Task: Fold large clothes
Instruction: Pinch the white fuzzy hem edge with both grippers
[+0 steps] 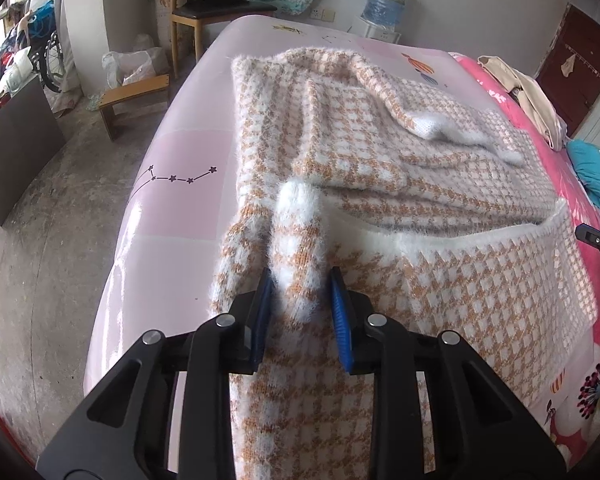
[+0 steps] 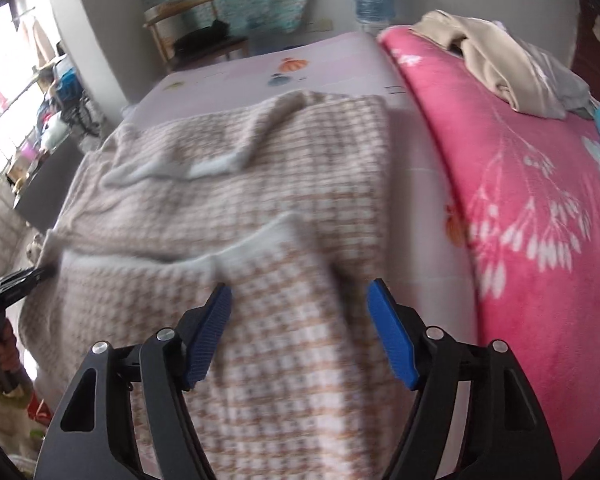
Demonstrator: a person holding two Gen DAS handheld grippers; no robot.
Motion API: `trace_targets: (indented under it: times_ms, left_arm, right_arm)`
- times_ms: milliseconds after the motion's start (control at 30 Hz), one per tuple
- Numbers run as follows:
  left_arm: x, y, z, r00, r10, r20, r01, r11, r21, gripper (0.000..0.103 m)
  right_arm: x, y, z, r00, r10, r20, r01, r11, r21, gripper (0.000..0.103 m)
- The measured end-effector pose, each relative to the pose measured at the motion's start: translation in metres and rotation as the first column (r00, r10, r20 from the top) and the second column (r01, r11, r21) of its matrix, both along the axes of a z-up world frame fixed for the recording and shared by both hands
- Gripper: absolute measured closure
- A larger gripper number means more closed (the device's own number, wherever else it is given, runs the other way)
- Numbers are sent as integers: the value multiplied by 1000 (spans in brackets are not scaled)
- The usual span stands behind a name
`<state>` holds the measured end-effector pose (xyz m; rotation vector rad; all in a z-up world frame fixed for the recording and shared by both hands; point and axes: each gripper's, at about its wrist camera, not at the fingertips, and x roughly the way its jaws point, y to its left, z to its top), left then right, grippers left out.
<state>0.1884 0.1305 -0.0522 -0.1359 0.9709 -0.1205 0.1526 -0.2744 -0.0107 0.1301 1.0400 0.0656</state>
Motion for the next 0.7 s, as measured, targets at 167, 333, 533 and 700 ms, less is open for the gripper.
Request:
trace_targets:
  times_ms: [167, 333, 533, 700]
  left_arm:
    - [-3, -3, 0, 1000, 18, 16, -19, 1000, 14, 76]
    - [-6, -1, -1, 999, 42, 21, -42, 999, 3, 75]
    - [-10, -3, -1, 998, 65, 25, -66, 997, 28, 75]
    - [-8, -8, 0, 997, 79, 19, -80, 995, 52, 75]
  right_arm:
    - [-5, 0, -18, 998, 27, -53, -25, 999, 31, 50]
    - [-18, -2, -15, 997, 62, -49, -62, 998, 11, 68]
    - [-29, 2, -10, 994, 110, -2, -110, 991, -79, 92]
    - [-48, 15, 6, 978, 193, 82, -176, 969, -174, 93]
